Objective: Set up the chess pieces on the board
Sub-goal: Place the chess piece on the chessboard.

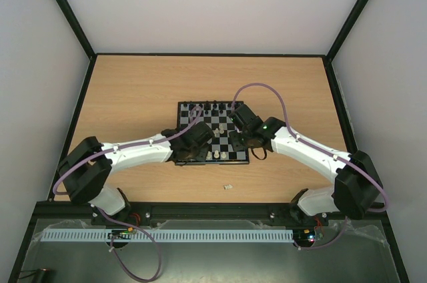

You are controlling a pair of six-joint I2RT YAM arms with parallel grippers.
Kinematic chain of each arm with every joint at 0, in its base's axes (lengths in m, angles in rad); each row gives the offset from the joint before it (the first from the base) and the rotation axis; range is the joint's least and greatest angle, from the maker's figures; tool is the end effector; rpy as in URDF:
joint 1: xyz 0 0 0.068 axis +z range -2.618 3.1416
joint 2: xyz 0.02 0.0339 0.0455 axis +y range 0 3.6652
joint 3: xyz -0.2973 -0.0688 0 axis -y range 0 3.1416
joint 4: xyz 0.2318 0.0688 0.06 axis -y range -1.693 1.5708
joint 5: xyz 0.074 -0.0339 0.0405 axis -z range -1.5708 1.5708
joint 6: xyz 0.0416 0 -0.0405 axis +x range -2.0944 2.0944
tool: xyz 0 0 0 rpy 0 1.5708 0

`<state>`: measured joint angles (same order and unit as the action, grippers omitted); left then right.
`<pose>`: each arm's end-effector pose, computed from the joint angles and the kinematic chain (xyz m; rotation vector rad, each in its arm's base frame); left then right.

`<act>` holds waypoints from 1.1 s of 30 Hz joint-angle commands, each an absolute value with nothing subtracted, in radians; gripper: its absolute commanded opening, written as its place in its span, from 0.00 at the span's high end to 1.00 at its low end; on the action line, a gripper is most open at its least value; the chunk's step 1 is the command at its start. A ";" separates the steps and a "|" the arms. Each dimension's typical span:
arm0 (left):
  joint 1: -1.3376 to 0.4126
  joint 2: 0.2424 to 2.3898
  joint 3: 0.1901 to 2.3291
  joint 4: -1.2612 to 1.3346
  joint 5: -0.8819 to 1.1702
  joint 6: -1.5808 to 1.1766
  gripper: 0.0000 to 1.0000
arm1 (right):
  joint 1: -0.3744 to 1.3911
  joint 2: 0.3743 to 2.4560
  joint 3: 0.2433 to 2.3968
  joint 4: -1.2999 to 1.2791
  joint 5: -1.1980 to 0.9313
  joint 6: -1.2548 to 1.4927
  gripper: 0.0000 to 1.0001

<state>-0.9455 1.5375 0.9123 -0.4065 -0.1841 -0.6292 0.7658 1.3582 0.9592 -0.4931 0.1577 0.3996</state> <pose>0.1772 -0.2324 0.2250 0.3458 2.5913 -0.3413 0.1966 0.1799 0.2798 -0.3825 2.4445 0.3173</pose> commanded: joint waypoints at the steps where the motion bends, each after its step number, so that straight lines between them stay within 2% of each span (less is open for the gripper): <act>1: -0.963 1.510 0.892 -0.420 -0.184 -0.656 0.97 | 0.762 1.347 0.953 -0.520 0.158 0.390 0.53; 10: -0.970 1.515 0.887 -0.422 -0.185 -0.661 0.94 | 0.762 1.353 0.953 -0.516 0.151 0.388 0.53; 17: -0.977 1.502 0.897 -0.434 -0.194 -0.669 0.70 | 0.762 1.353 0.952 -0.515 0.153 0.389 0.52; 24: -0.982 1.482 0.919 -0.462 -0.220 -0.673 0.63 | 0.762 1.353 0.951 -0.514 0.155 0.391 0.52; 29: -0.967 1.447 0.961 -0.492 -0.271 -0.648 0.50 | 0.762 1.372 0.974 -0.513 0.153 0.392 0.52; 33: -0.906 1.447 0.992 -0.508 -0.288 -0.603 0.44 | 0.762 1.402 1.019 -0.510 0.133 0.395 0.52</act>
